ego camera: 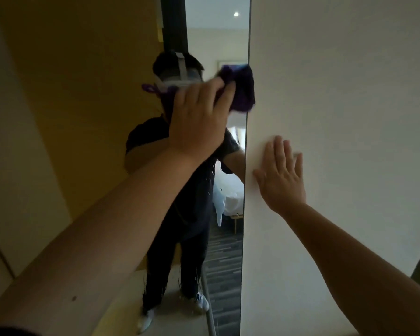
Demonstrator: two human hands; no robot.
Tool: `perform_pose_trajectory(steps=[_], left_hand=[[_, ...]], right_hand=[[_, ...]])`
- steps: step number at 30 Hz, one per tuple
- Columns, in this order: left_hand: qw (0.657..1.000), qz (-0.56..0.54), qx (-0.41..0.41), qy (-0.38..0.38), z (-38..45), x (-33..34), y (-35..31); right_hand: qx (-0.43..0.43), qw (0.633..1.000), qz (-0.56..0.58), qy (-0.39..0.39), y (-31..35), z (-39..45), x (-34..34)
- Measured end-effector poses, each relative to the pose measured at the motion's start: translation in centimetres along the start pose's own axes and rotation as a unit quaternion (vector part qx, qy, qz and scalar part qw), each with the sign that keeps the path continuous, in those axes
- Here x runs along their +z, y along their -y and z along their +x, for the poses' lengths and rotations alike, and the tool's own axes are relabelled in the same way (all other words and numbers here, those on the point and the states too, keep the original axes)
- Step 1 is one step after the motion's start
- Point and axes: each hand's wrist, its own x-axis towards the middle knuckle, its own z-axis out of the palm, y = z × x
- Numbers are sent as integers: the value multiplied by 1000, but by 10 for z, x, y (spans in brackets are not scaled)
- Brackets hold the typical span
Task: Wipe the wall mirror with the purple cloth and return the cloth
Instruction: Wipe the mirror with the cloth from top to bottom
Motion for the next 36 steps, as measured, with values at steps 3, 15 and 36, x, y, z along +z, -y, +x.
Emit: perform_pose_trajectory(steps=[3,15,36], left_hand=[[996,-24,71,39,-76,3,-32],[942,-132,169,259,-305,-15,-122],[978,-90,-68,175,-323,-198,109]], right_hand=[[-18,1000,-1,-15,-6,0,5],[-36,998,-46,1,-15,1,-1],[-89,986,62,126,199,-166,2]])
